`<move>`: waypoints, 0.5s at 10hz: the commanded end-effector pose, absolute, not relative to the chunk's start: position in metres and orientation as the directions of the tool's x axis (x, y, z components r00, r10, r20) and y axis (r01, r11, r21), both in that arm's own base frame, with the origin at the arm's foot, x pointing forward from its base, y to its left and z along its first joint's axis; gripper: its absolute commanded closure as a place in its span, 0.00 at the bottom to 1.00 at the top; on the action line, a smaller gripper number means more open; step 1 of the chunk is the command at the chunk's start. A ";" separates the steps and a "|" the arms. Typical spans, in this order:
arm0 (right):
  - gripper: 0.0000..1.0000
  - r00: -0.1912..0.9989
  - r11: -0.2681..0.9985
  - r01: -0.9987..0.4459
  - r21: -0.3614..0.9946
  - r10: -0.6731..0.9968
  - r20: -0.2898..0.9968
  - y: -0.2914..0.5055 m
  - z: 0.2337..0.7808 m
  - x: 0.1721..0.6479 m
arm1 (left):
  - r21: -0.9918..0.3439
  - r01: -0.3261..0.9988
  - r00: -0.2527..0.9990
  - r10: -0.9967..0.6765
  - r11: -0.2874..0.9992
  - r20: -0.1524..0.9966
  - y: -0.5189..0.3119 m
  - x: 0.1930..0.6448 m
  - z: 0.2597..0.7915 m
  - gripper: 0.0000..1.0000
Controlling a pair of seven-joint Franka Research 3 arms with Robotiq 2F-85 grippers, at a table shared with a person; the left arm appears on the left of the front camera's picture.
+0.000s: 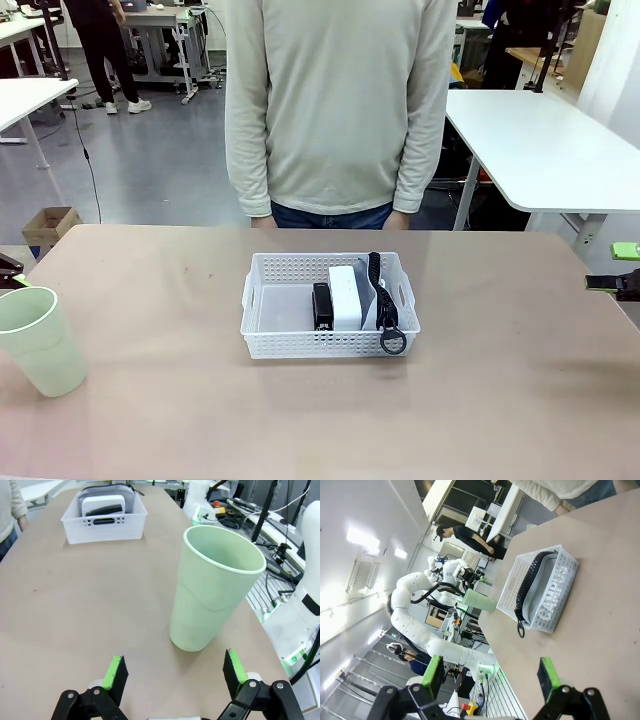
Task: Efficiently arrange items inside the basket to fit them all.
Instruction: Pick up the Reusable plastic cup and place it inside the Organizing basket.
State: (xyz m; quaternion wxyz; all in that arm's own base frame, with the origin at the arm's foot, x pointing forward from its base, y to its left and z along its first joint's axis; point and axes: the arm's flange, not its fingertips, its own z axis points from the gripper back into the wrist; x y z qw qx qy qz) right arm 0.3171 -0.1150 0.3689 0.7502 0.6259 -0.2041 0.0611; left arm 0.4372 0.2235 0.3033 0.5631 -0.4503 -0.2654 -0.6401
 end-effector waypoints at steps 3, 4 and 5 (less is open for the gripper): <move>0.00 0.905 0.207 -0.366 0.907 -0.149 0.399 -0.115 0.369 0.312 | -0.167 0.960 0.039 -0.482 -0.225 0.875 0.224 0.437 0.303 0.00; 0.00 0.905 0.207 -0.366 0.907 -0.149 0.399 -0.115 0.369 0.312 | -0.174 0.961 0.044 -0.504 -0.214 0.863 0.224 0.437 0.296 0.00; 0.00 0.905 0.207 -0.366 0.907 -0.149 0.399 -0.115 0.369 0.312 | -0.175 0.961 0.040 -0.519 -0.213 0.854 0.226 0.432 0.289 0.00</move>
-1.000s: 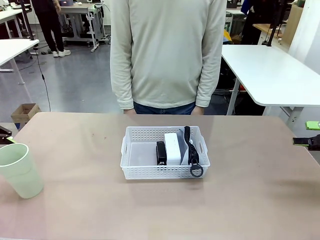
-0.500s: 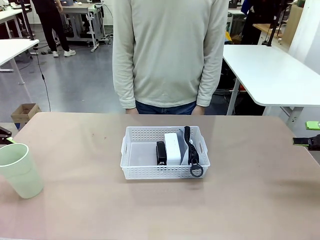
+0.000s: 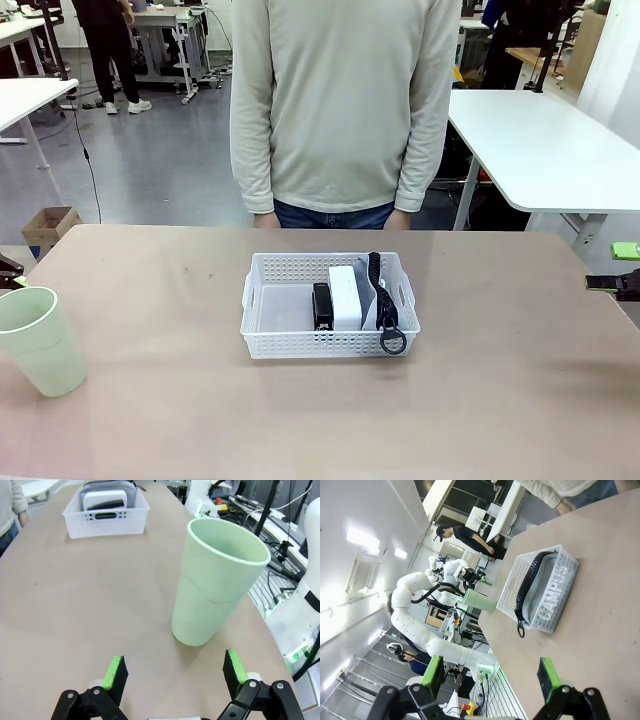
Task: Efficiently arrange items inside the basket to fit them all.
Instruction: Pick up the Reusable plastic cup and place it inside the Organizing basket.
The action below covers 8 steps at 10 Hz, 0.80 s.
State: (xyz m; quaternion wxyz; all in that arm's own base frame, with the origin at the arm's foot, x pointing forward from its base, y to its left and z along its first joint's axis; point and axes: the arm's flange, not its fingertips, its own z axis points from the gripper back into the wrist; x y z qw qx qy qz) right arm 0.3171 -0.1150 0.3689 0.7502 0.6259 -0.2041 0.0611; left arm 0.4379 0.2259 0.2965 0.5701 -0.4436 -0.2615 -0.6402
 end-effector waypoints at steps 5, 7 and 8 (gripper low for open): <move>0.00 0.905 0.207 -0.366 0.907 -0.149 0.399 -0.115 0.369 0.312 | -0.187 0.970 0.066 -0.569 -0.157 0.820 0.229 0.417 0.262 0.00; 0.00 0.905 0.207 -0.366 0.907 -0.149 0.399 -0.115 0.369 0.312 | -0.195 0.962 0.053 -0.568 -0.191 0.821 0.232 0.420 0.256 0.00; 0.00 0.905 0.207 -0.366 0.907 -0.149 0.399 -0.115 0.369 0.312 | -0.198 0.946 0.018 -0.567 -0.258 0.824 0.235 0.418 0.255 0.00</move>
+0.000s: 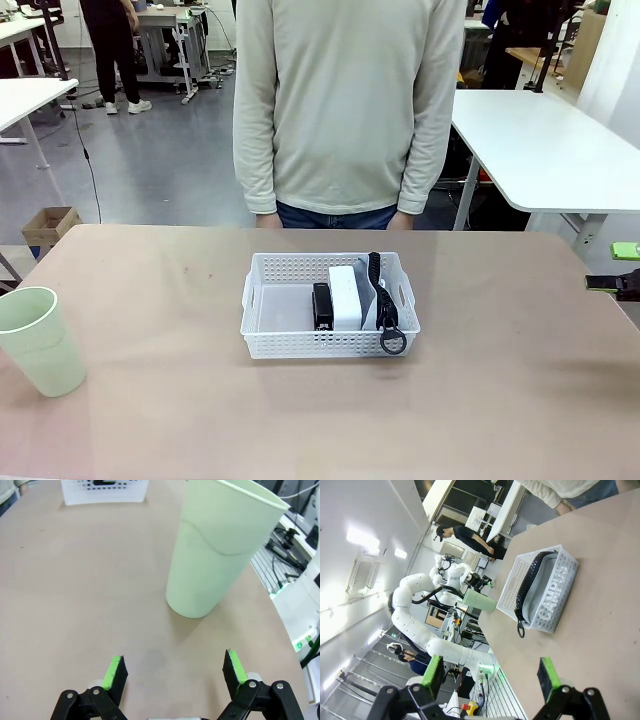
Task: Efficiently arrange items inside the basket to fit them all.
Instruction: Pick up the Reusable plastic cup and place it inside the Organizing basket.
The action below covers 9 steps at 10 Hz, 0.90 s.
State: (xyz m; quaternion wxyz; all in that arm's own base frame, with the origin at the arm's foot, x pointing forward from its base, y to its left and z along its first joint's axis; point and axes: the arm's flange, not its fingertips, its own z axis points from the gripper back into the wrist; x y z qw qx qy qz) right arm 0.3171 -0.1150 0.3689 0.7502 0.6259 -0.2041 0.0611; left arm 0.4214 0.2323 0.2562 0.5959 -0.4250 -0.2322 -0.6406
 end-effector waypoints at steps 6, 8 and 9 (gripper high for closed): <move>0.00 0.905 0.207 -0.366 0.907 -0.149 0.399 -0.115 0.369 0.312 | -0.046 0.963 -0.076 -0.432 -0.266 0.899 0.218 0.394 0.234 0.00; 0.00 0.905 0.207 -0.366 0.907 -0.149 0.399 -0.115 0.369 0.312 | -0.006 0.965 -0.103 -0.400 -0.261 0.910 0.198 0.384 0.229 0.00; 0.00 0.905 0.207 -0.366 0.907 -0.149 0.399 -0.115 0.369 0.312 | -0.024 0.955 -0.103 -0.409 -0.294 0.907 0.190 0.381 0.228 0.00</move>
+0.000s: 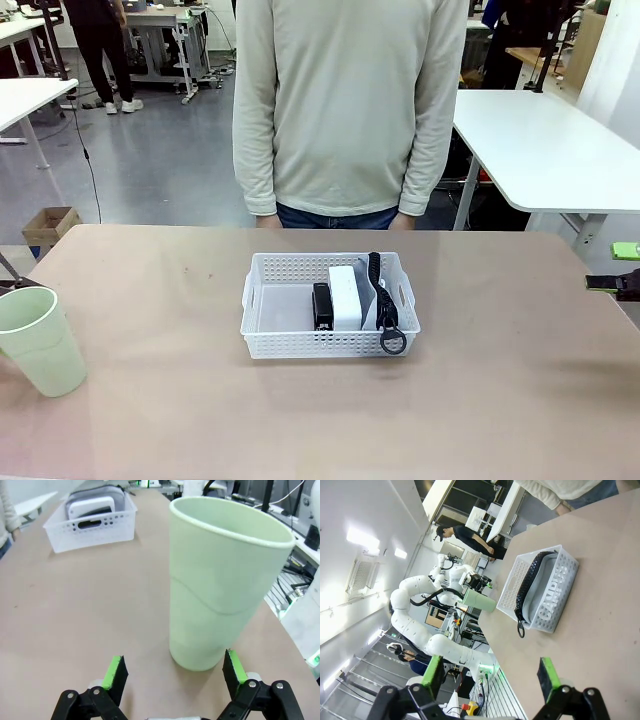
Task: Efficiently arrange items inside the basket to fit them all.
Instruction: Pick up the Reusable plastic cup and place it inside the Organizing basket.
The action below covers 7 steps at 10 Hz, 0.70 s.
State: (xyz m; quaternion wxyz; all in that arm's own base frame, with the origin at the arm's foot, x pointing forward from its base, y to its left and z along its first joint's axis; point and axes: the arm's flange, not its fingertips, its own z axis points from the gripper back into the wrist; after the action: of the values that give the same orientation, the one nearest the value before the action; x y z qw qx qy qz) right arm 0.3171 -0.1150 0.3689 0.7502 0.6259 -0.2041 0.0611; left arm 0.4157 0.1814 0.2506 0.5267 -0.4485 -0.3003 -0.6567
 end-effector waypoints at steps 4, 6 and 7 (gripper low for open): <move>0.00 0.905 0.207 -0.366 0.907 -0.149 0.399 -0.115 0.369 0.312 | -0.057 0.934 -0.108 -0.430 -0.352 0.896 0.182 0.371 0.224 0.00; 0.00 0.905 0.207 -0.366 0.907 -0.149 0.399 -0.115 0.369 0.312 | -0.045 0.925 -0.123 -0.407 -0.378 0.905 0.170 0.365 0.222 0.00; 0.00 0.905 0.207 -0.366 0.907 -0.149 0.399 -0.115 0.369 0.312 | -0.031 0.929 -0.129 -0.401 -0.369 0.907 0.163 0.362 0.222 0.00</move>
State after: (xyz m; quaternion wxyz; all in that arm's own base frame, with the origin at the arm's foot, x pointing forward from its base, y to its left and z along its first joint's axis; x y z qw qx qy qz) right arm 0.3171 -0.1150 0.3689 0.7502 0.6259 -0.2041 0.0611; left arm 0.3920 0.1624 0.2328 0.4985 -0.4638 -0.2752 -0.6787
